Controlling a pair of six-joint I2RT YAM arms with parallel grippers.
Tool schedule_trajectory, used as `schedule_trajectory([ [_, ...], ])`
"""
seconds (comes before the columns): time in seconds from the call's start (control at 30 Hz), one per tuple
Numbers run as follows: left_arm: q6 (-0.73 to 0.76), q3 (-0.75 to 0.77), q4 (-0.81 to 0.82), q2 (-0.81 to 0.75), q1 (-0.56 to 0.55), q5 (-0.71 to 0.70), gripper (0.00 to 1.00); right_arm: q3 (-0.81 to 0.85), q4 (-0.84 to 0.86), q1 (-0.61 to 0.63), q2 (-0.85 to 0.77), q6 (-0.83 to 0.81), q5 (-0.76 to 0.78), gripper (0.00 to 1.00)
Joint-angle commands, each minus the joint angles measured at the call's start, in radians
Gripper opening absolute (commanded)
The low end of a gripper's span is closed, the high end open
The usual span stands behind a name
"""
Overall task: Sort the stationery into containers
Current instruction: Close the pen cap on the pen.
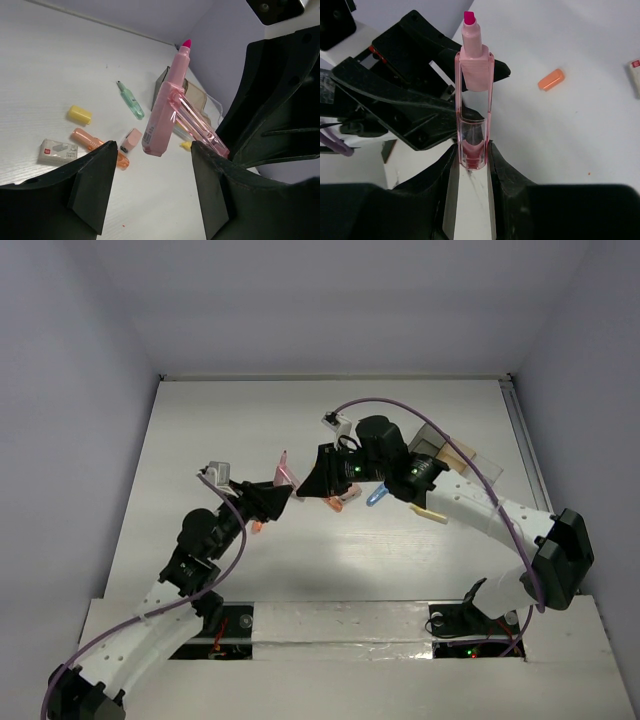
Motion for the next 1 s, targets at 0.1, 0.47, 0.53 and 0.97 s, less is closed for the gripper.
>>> schedule_trajectory([
  [0.1, 0.091, -0.011, 0.112, -0.030, -0.071, -0.121, 0.51, 0.055, 0.041, -0.006, -0.006, 0.129, -0.091, 0.03],
  [0.47, 0.129, -0.013, 0.118, -0.041, -0.123, -0.175, 0.38, 0.001, 0.048, -0.006, -0.021, 0.182, -0.112, 0.03],
  [0.53, 0.132, -0.013, 0.115, -0.042, -0.132, -0.177, 0.33, 0.001, 0.050, -0.006, -0.019, 0.189, -0.123, 0.03],
  [0.97, 0.131, 0.005, 0.062, -0.044, -0.172, -0.168, 0.00, 0.022, 0.001, -0.040, -0.050, 0.177, -0.113, 0.05],
])
